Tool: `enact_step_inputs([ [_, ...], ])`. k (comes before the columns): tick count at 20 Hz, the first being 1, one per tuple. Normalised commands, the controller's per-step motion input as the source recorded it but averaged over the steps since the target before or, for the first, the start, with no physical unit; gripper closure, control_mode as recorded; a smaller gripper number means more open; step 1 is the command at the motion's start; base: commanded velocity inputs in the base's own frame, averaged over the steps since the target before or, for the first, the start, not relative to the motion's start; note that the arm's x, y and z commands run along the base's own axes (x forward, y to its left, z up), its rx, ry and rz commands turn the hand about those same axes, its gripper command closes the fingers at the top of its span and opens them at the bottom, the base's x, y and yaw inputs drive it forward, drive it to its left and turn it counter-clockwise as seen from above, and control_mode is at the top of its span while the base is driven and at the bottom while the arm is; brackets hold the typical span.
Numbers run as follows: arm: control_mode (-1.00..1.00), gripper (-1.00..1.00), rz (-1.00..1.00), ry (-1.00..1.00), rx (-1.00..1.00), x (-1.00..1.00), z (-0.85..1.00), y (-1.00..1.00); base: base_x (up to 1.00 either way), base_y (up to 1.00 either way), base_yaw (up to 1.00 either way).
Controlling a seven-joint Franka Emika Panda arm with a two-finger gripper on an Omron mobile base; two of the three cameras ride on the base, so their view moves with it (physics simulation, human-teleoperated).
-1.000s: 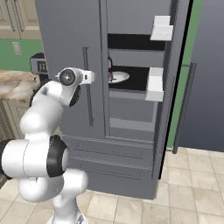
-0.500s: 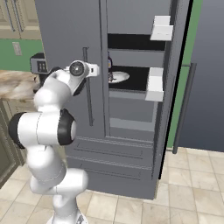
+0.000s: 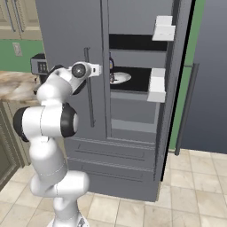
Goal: Retrieve the fish from the fridge and place it on the saucepan with marinade on the stove.
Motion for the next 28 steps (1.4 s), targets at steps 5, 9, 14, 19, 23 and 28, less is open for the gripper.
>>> enact_step_inputs([
  [5, -1.0, -1.0, -0.01, -0.02, -0.01, 0.57, -0.03, 0.0, 0.0, 0.0, 0.0],
  [9, -1.0, 1.0, 0.0, 0.11, 0.0, 0.56, 0.0, 0.03, 0.0, 0.0, 0.0],
  [14, -1.0, 1.0, -0.06, 0.38, -0.03, -0.06, 0.0, 0.01, 0.0, 0.0, 0.0],
  [19, -1.0, 1.0, -0.08, 0.45, -0.06, -0.61, 0.02, 0.17, 0.0, 0.0, 0.0],
  [23, -1.0, 1.0, -0.02, 0.26, -0.07, -0.47, 0.1, 0.68, 0.0, 0.0, 0.0],
  [28, -1.0, 1.0, 0.0, 0.13, -0.02, -0.3, 0.07, 0.92, 0.0, 0.0, 0.0],
])
